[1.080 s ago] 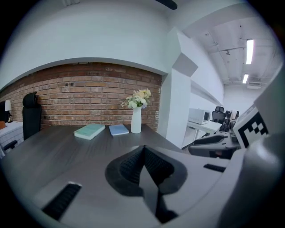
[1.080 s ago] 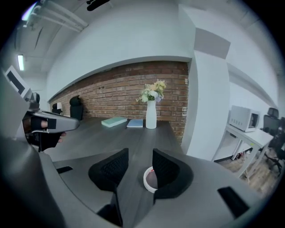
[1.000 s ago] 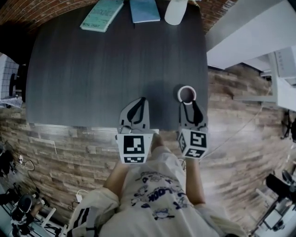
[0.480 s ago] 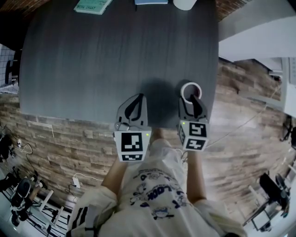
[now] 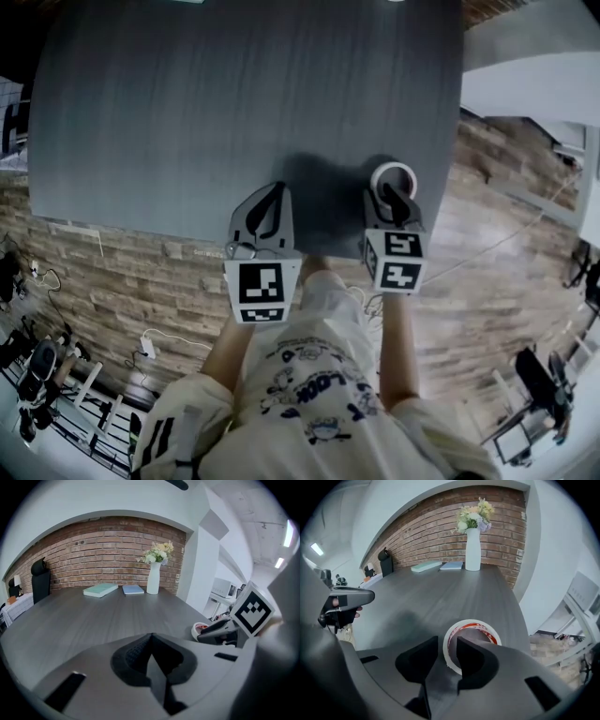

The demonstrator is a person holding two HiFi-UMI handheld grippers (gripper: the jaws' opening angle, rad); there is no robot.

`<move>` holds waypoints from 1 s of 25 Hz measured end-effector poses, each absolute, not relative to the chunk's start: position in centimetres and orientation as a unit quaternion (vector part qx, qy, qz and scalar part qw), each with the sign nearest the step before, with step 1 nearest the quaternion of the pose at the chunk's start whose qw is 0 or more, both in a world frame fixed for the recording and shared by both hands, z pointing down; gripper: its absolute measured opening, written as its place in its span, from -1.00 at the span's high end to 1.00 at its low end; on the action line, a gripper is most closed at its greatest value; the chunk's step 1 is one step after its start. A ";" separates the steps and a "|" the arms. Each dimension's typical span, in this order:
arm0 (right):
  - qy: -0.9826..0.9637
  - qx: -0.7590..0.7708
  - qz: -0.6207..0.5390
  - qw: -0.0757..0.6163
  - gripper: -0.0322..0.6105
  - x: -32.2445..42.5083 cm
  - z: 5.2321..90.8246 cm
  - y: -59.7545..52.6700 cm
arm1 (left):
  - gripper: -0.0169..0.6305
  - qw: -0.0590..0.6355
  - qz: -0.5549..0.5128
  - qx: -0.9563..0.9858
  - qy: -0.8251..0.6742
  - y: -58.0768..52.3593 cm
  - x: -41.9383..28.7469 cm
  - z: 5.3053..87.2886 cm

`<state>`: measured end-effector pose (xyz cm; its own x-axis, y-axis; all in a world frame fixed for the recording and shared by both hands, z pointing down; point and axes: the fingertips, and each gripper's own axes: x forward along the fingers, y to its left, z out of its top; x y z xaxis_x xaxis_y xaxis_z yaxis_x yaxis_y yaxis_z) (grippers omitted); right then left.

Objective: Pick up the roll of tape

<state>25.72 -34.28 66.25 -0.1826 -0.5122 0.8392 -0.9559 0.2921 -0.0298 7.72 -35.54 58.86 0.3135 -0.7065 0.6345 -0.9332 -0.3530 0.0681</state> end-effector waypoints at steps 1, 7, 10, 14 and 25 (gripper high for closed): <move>-0.709 0.516 0.296 0.379 0.55 25.8 66.4 -34.3 | 0.94 0.220 0.260 0.779 -0.526 -35.5 7.6 59.0; -0.709 0.495 0.294 0.408 0.67 25.5 67.3 -34.2 | 0.94 0.228 0.264 0.772 -0.531 -35.4 7.0 59.7; -0.710 0.485 0.299 0.414 0.71 25.1 67.3 -34.1 | 0.94 0.230 0.266 0.770 -0.533 -35.3 7.2 60.0; -0.714 0.480 0.293 0.418 0.77 24.6 67.3 -34.2 | 0.94 0.231 0.266 0.768 -0.535 -35.3 6.9 60.1; -0.712 0.513 0.262 0.402 0.79 25.0 65.0 -34.3 | 0.94 0.212 0.245 0.770 -0.550 -35.3 5.1 57.4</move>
